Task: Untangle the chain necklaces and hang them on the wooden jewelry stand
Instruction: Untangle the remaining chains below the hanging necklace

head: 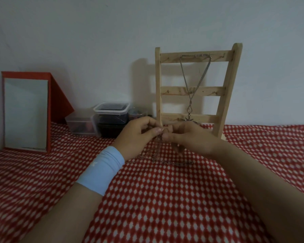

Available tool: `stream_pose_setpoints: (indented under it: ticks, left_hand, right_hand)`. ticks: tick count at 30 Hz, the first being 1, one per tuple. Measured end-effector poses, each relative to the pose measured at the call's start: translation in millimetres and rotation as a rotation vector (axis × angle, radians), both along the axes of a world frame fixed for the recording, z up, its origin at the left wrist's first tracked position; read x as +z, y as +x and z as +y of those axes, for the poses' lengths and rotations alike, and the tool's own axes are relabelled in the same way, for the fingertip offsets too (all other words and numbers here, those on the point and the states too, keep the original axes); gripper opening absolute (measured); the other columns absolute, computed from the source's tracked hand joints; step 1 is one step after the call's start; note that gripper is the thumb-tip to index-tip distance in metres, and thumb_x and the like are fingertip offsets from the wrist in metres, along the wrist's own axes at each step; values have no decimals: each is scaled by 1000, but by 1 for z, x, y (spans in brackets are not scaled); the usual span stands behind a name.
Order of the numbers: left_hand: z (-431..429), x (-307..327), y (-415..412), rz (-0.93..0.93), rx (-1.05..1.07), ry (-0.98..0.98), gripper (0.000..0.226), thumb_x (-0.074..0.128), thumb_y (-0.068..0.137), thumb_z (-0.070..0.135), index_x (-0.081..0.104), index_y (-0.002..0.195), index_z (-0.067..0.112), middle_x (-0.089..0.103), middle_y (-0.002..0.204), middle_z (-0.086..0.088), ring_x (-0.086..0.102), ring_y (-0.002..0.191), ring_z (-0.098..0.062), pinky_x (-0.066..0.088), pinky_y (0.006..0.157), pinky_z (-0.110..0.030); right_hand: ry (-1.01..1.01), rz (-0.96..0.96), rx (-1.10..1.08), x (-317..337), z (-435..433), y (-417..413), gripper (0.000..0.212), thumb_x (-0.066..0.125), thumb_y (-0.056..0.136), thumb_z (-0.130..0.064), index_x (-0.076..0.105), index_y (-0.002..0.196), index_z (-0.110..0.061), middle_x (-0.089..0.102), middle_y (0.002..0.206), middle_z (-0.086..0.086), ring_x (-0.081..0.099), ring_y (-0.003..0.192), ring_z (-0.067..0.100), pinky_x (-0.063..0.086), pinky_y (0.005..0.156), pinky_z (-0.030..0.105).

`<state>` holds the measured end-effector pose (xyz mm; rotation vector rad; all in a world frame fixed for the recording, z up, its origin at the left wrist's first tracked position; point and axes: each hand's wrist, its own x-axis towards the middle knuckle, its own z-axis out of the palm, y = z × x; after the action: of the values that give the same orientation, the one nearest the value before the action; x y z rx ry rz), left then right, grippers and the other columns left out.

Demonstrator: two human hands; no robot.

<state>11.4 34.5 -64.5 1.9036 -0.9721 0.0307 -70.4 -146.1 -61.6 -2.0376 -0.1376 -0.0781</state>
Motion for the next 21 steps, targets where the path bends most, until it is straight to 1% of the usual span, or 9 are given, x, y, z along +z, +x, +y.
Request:
stream_pose_setpoints:
  ticks: [2, 4, 8, 9, 11, 12, 15, 18, 21]
  left_hand:
    - [0, 3, -1, 33, -3, -37, 11, 66, 90, 16, 68, 89, 27, 70, 90, 12, 64, 85, 4, 46, 77, -8]
    - [1, 5, -1, 64, -13, -56, 10, 69, 88, 14, 69, 89, 25, 71, 88, 9, 65, 83, 3, 47, 77, -9]
    - [5, 7, -1, 58, -9, -4, 13, 73, 85, 14, 70, 93, 24, 71, 84, 9, 65, 77, 2, 49, 74, -8]
    - [5, 8, -2, 82, -10, -30, 13, 72, 85, 13, 71, 93, 23, 72, 83, 9, 65, 76, 3, 49, 73, -9]
    - [5, 9, -2, 122, -11, -80, 12, 72, 85, 12, 71, 93, 21, 73, 83, 7, 66, 74, 2, 51, 74, -12]
    - [5, 9, -2, 116, -9, -79, 12, 72, 85, 12, 71, 93, 21, 73, 84, 7, 67, 74, 1, 52, 75, -14]
    - [5, 9, -2, 92, -19, -58, 12, 73, 85, 13, 72, 92, 22, 73, 85, 8, 67, 76, 1, 53, 79, -15]
    - [7, 11, 0, -2, -6, 17, 11, 73, 85, 16, 72, 92, 24, 71, 86, 10, 63, 77, 4, 49, 75, -10]
    - [10, 12, 3, -94, 11, 186, 11, 72, 85, 24, 72, 94, 30, 67, 86, 15, 58, 75, 6, 43, 69, -5]
  right_hand:
    - [38, -48, -21, 1, 0, -1, 18, 61, 100, -20, 71, 89, -9, 60, 63, -1, 55, 57, 9, 51, 56, 21]
    - [26, -48, -15, 1, -1, 0, 22, 59, 102, -21, 69, 92, -4, 60, 65, 1, 56, 57, 9, 51, 58, 21]
    - [33, -18, -30, 3, 1, 0, 24, 51, 105, -22, 67, 92, -10, 65, 72, -9, 60, 64, 14, 54, 63, 29]
    - [45, -7, -28, 3, 0, 0, 23, 52, 105, -23, 67, 95, -10, 66, 75, -7, 60, 65, 16, 55, 62, 31]
    - [42, 1, -14, 2, 1, 1, 22, 59, 102, -26, 69, 101, -7, 68, 81, 4, 59, 65, 18, 55, 60, 30]
    - [30, -9, -15, 1, 2, 1, 19, 63, 100, -25, 72, 99, -9, 67, 77, 6, 59, 63, 18, 55, 58, 28]
    - [63, -63, -66, -4, 4, 2, 9, 72, 92, -17, 76, 85, -13, 67, 63, -1, 56, 54, 11, 51, 55, 23]
    - [125, -74, -100, -5, 1, 3, 8, 78, 86, -14, 79, 86, -6, 72, 69, 4, 56, 56, 14, 50, 55, 24]
    - [147, -45, -110, -4, 0, 3, 5, 80, 84, -12, 80, 86, -8, 76, 78, 6, 58, 57, 14, 51, 55, 23]
